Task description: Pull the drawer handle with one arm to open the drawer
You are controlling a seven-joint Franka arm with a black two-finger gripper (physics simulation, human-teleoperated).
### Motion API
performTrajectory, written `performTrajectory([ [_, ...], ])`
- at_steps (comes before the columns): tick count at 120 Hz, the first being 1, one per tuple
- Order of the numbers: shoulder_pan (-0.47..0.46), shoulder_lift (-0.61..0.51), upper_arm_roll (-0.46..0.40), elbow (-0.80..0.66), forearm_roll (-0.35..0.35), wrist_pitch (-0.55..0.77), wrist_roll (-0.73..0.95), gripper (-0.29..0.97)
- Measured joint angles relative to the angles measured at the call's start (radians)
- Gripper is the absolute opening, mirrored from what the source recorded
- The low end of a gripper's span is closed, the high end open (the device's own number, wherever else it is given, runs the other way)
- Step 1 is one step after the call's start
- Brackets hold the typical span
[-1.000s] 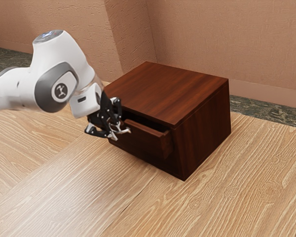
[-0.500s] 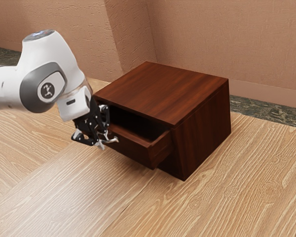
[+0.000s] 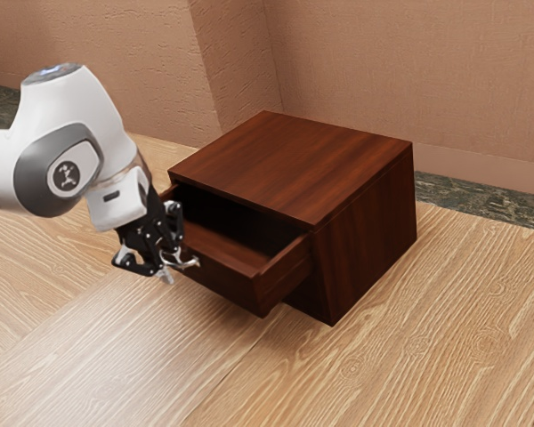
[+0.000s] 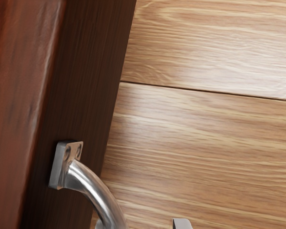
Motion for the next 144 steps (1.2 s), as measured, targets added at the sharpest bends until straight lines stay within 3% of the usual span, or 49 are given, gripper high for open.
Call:
performTrajectory([
  [68,0.003,-0.108,0.0,-0.094,-0.001,0.006,-0.013,-0.02],
  [95,0.003,-0.172,0.0,-0.125,-0.004,-0.008,-0.018,-0.13],
  [107,-0.013,-0.263,-0.015,-0.125,-0.007,-0.026,-0.02,-0.04],
  [115,-0.016,-0.321,-0.036,-0.105,-0.009,-0.038,-0.024,0.1],
  [129,-0.024,-0.344,-0.067,-0.052,-0.014,-0.055,-0.034,0.34],
  [144,-0.03,-0.359,-0.072,-0.042,-0.018,-0.061,-0.045,0.49],
])
